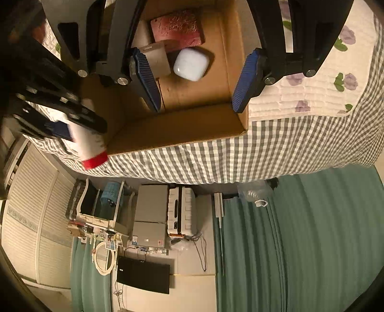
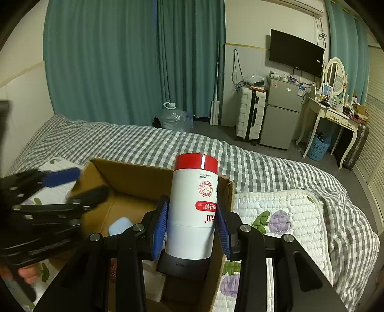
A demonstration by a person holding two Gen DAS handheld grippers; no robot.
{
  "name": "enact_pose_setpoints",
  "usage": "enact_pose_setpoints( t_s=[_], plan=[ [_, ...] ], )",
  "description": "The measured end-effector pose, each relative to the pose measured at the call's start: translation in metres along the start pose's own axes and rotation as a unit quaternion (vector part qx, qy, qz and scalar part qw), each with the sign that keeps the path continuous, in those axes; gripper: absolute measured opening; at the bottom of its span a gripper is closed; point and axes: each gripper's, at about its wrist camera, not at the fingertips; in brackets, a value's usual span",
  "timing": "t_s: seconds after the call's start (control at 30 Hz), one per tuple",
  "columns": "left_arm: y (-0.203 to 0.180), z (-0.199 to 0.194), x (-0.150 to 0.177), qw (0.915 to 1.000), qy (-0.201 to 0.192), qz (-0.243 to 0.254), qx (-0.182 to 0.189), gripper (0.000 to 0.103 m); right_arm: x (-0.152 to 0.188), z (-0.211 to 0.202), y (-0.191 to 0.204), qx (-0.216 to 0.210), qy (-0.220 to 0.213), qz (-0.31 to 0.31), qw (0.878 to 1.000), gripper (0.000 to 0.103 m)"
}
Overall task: Organize rigid objects
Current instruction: 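Release the earbud case and red-capped bottle into the box with both tools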
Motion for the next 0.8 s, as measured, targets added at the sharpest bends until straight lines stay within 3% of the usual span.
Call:
enact_pose_setpoints(
  t_s=[0.23,0.3,0.37,0.67,0.8],
  plan=[
    [0.007,0.002,0.010,0.9999,0.002,-0.002,-0.013,0.066,-0.006,0.039,0.001,0.014,0.019,-0.001,1.000,0.037],
    [0.009,0.003,0.013,0.9999,0.002,-0.005,-0.013,0.066,-0.007,0.032,0.003,0.022,0.002,-0.007,1.000,0.038],
    [0.013,0.002,0.016,0.9999,0.005,-0.012,-0.009,0.066,-0.007,0.023,0.003,0.020,-0.011,-0.003,1.000,0.072],
    [0.032,-0.046,0.050,0.9995,-0.009,-0.023,0.018,0.067,0.042,-0.052,0.023,0.030,-0.023,0.008,0.999,0.076],
    [0.052,-0.070,0.076,0.9996,-0.017,-0.024,-0.005,0.068,0.077,-0.086,0.045,0.050,-0.024,0.004,0.998,0.086]
  ],
)
Point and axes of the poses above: each gripper's, at about its wrist camera, not at the fingertips, and z roughly the way its jaws point, y to its left, x to its underside, and after that the axes turned 13 degrees about y, right-handed
